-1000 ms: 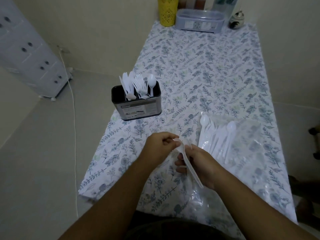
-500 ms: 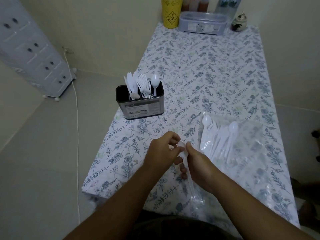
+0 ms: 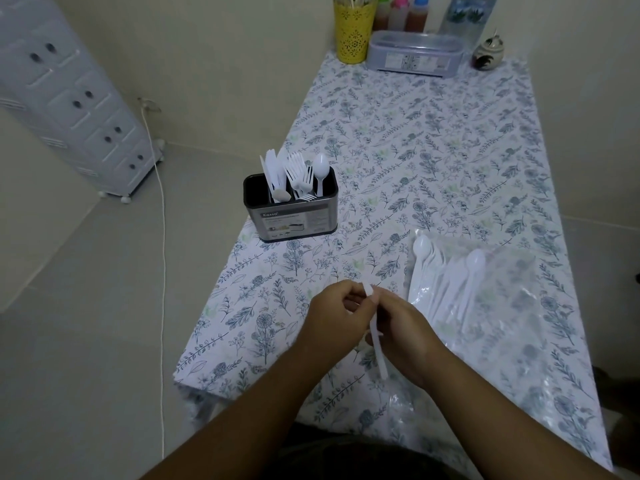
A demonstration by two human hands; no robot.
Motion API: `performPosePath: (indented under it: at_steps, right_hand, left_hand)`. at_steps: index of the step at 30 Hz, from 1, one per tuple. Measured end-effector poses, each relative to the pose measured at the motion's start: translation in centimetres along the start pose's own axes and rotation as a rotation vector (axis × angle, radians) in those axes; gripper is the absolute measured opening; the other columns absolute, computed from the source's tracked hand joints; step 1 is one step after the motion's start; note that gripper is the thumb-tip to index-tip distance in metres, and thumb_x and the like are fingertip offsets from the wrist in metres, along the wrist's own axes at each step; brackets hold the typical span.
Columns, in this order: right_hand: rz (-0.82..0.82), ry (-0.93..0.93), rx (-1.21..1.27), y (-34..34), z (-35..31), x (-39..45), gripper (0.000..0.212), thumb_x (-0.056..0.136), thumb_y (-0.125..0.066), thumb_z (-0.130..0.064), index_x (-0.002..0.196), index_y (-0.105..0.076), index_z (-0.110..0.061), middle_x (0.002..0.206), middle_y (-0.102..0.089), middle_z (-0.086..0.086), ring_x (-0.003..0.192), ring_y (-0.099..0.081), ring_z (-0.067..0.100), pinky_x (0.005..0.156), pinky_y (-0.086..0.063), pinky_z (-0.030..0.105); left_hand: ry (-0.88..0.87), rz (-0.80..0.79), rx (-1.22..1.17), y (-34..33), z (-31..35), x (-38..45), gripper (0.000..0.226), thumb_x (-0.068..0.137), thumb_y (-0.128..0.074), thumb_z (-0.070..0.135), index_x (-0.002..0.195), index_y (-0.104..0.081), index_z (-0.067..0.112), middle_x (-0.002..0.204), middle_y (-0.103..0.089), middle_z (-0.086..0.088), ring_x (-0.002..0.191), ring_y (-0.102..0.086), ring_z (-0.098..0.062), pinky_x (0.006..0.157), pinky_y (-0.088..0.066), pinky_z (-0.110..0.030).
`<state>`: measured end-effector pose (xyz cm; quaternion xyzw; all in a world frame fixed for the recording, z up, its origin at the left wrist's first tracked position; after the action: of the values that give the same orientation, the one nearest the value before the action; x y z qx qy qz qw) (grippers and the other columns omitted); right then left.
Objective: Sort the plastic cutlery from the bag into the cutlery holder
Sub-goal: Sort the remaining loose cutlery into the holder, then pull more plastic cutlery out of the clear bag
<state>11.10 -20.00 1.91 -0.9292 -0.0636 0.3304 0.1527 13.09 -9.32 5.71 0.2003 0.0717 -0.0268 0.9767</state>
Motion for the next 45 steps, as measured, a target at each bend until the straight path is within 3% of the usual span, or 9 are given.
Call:
performPosePath:
  at_steps: [6, 15, 22, 27, 30, 32, 35, 39, 45]
  right_hand:
    - [0.006, 0.09, 0.002, -0.9, -0.4, 0.2, 0.033, 0.107, -0.041, -0.015, 0.123, -0.069, -0.019, 0.116, -0.076, 0.013, 0.113, -0.071, 0.025, 0.101, -0.051, 0.047]
    - [0.199, 0.515, -0.359, -2.5, -10.2, 0.8, 0.031, 0.1, -0.063, -0.016, 0.116, -0.07, -0.041, 0.107, -0.078, -0.013, 0.102, -0.073, 0.005, 0.095, -0.058, 0.033]
    - [0.23, 0.81, -0.375, -7.2, -23.4, 3.7, 0.028, 0.093, -0.071, -0.015, 0.121, -0.075, -0.02, 0.111, -0.078, -0.006, 0.1, -0.074, 0.008, 0.093, -0.059, 0.036]
    - [0.221, 0.762, -0.396, -7.7, -23.5, 8.1, 0.025, 0.091, -0.072, -0.012, 0.116, -0.077, -0.016, 0.105, -0.079, -0.004, 0.097, -0.075, 0.011, 0.092, -0.06, 0.039]
    - [0.245, 0.66, -0.532, -7.0, -21.4, 10.6, 0.025, 0.092, -0.072, -0.017, 0.116, -0.077, -0.02, 0.106, -0.079, -0.004, 0.099, -0.073, 0.01, 0.096, -0.058, 0.038]
    - [0.279, 0.586, -0.669, -6.5, -20.4, 11.6, 0.031, 0.095, -0.07, -0.02, 0.125, -0.073, -0.015, 0.119, -0.076, 0.002, 0.11, -0.068, 0.011, 0.101, -0.052, 0.027]
    - [0.318, 0.559, -0.769, -5.7, -20.3, 11.5, 0.032, 0.098, -0.066, -0.021, 0.129, -0.07, -0.011, 0.127, -0.072, 0.005, 0.113, -0.063, 0.01, 0.093, -0.043, 0.014]
    - [0.339, 0.546, -0.866, -3.3, -19.6, 9.6, 0.028, 0.099, -0.064, -0.027, 0.123, -0.074, -0.018, 0.123, -0.074, -0.001, 0.104, -0.061, 0.003, 0.079, -0.038, 0.005]
    - [0.33, 0.348, -0.963, 5.7, -11.4, 4.4, 0.021, 0.097, -0.065, -0.028, 0.113, -0.078, -0.022, 0.11, -0.077, -0.006, 0.094, -0.065, 0.003, 0.082, -0.046, 0.01]
  left_hand:
    - [0.004, 0.072, -0.029, 1.6, 0.1, -0.3, 0.009, 0.094, -0.067, 0.016, 0.095, -0.071, 0.024, 0.086, -0.067, 0.013, 0.081, -0.063, 0.009, 0.065, -0.047, -0.006]
    - [-0.241, 0.295, 0.066, 7.3, 5.1, 3.3, 0.033, 0.094, -0.067, 0.013, 0.126, -0.069, 0.018, 0.112, -0.074, 0.004, 0.098, -0.066, 0.003, 0.087, -0.055, -0.019]
    - [-0.423, 0.461, -0.098, 14.3, 13.4, 10.7, 0.023, 0.093, -0.068, 0.008, 0.116, -0.073, 0.009, 0.108, -0.075, 0.001, 0.098, -0.072, -0.008, 0.087, -0.059, -0.03]
    - [-0.298, 0.454, -0.164, 14.6, 10.4, 14.2, 0.02, 0.093, -0.068, 0.011, 0.112, -0.074, 0.011, 0.101, -0.076, 0.002, 0.092, -0.072, -0.009, 0.084, -0.06, -0.035]
    - [-0.197, 0.422, 0.048, 13.6, 8.4, 14.9, 0.023, 0.095, -0.066, 0.019, 0.117, -0.074, 0.015, 0.104, -0.076, 0.002, 0.085, -0.069, -0.001, 0.076, -0.049, -0.004]
    - [-0.139, 0.409, 0.273, 13.2, 7.8, 15.4, 0.025, 0.098, -0.062, 0.022, 0.119, -0.073, 0.015, 0.112, -0.075, -0.001, 0.095, -0.067, -0.007, 0.074, -0.035, 0.004]
    - [-0.176, 0.4, 0.415, 13.2, 8.6, 15.7, 0.026, 0.1, -0.057, 0.019, 0.117, -0.074, 0.012, 0.114, -0.074, -0.006, 0.106, -0.065, -0.019, 0.078, -0.031, -0.008]
    - [-0.383, 0.36, 0.448, 11.0, 10.4, 13.6, 0.017, 0.094, -0.062, 0.01, 0.096, -0.077, 0.002, 0.093, -0.074, -0.012, 0.089, -0.067, -0.025, 0.084, -0.05, -0.033]
    - [-0.313, -0.052, 0.428, -0.3, 3.9, 7.3, 0.023, 0.096, -0.059, 0.023, 0.109, -0.075, 0.012, 0.102, -0.074, -0.006, 0.093, -0.066, -0.019, 0.086, -0.051, -0.029]
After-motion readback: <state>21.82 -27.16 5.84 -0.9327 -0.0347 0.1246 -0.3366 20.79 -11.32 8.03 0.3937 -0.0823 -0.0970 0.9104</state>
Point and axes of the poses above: each hand's wrist, its own x-axis towards the middle knuckle, its own y-axis out of the back of the hand, z = x × y, the point moved 9 cm from there along x, towards the middle knuckle
